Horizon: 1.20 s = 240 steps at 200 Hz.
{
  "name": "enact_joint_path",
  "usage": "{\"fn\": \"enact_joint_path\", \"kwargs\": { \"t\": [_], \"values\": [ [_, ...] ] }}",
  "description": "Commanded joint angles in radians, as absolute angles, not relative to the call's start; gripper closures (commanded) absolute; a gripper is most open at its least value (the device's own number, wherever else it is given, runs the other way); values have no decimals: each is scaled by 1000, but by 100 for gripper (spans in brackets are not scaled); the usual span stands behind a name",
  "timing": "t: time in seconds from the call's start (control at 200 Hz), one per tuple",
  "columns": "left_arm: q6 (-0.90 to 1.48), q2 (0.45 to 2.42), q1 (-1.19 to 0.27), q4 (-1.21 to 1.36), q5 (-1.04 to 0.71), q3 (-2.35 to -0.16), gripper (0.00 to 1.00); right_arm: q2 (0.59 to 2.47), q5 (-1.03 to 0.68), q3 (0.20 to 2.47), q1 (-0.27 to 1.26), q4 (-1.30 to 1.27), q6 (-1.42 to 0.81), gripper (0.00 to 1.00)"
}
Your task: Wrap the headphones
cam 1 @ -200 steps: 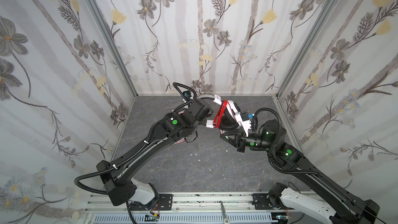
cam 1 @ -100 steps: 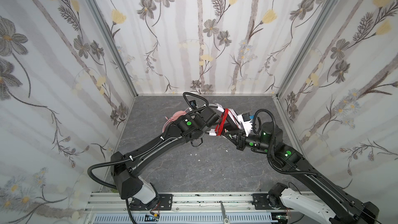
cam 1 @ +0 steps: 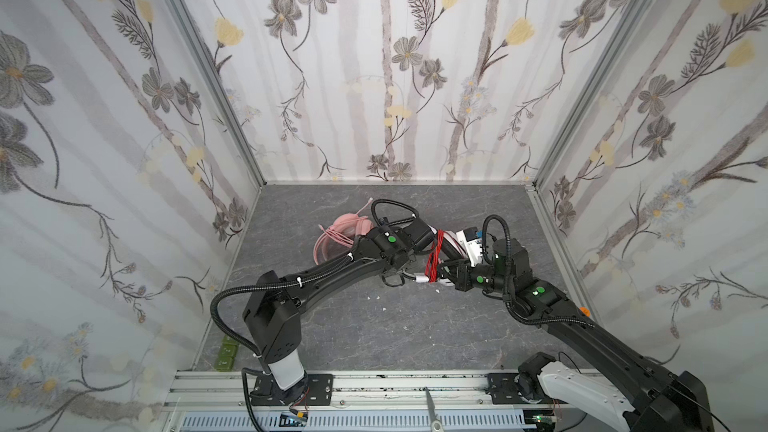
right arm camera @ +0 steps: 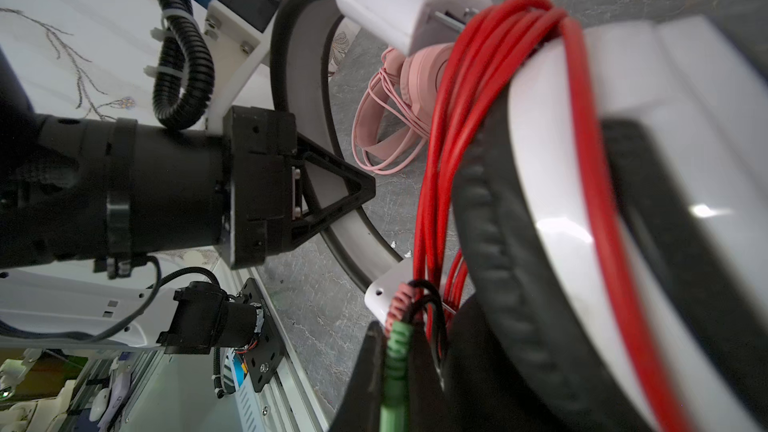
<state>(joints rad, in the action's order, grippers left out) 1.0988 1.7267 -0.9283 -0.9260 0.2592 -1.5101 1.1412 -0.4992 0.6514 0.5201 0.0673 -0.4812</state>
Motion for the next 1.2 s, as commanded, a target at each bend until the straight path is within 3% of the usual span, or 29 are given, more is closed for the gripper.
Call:
{"fn": "enact_joint_path", "kwargs": {
  "t": [0.0,0.245,0.844,1.194],
  "values": [
    [1162,1755,-929,-865,171,-1508,100,1148,-493,637,509,22,-491,97],
    [1189,1862,-919,-864,78,-1508,100,1186,-369,626,493,100,-507,96],
    [1215,1999,-895,-811,-50,-1501,100,1247,-362,578,472,94,-505,96],
    [1068,2047,-893,-859,-80,-1549,99,1260,-346,578,469,99,-481,96]
  ]
}}
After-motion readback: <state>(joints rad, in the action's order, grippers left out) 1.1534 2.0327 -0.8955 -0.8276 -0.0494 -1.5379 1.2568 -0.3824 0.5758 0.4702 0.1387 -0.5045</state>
